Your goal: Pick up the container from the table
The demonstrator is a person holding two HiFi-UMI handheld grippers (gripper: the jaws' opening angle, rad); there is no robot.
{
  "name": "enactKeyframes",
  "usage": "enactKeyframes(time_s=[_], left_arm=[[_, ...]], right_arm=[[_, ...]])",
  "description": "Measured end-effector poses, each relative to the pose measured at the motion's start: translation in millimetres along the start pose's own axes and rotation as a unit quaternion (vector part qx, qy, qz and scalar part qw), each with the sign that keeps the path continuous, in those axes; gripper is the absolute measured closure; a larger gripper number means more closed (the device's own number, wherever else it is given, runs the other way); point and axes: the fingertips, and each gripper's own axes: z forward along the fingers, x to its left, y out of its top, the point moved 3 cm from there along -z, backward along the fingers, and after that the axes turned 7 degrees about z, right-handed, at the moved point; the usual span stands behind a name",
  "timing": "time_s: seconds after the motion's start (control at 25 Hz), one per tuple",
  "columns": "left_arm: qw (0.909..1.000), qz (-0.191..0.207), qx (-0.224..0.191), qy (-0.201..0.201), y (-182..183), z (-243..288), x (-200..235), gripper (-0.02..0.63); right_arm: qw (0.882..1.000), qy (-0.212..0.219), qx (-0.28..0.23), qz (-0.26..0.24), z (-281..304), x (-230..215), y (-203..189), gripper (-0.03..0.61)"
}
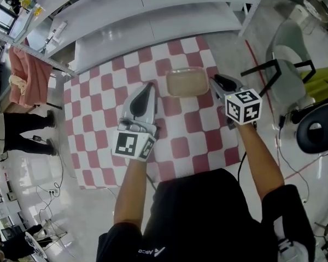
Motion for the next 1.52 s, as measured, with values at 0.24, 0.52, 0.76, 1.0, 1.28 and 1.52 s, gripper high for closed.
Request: enactKeyframes(time_s=[0.24,0.52,0.76,1.0,1.28,1.52], left_arm=[[0.9996,-0.010,0.013,-0.023,-17.3,14.6,1.1,0.603],[0.9991,-0.017,0.024,-0.030,-28.5,21.8,6.3,0.603],[0.9991,-0.020,0.028,-0.026,-32.5,21.6,11.2,0.603],[0.9990,-0.022,0.032,-0.024,-35.2,19.1,12.1,0.603],[0.9987,-0.029,0.037,-0.020,-38.2,15.6,11.4,0.603],[0.9989,-0.026,0.036,-0.017,-34.3,12.5,12.3,0.603]], right_arm=[[0.995,0.001,0.057,0.084,32.0,-24.5,-23.2,0.471],[0.985,0.012,0.098,0.143,53.1,-39.9,-42.1,0.471],[0.971,0.036,0.109,0.210,58.5,-44.2,-48.8,0.466],[0.966,0.029,0.113,0.229,59.1,-46.9,-50.3,0.456],[0.949,0.059,0.110,0.290,60.5,-44.0,-51.6,0.520],[0.953,0.047,0.101,0.283,60.3,-37.4,-49.4,0.532]])
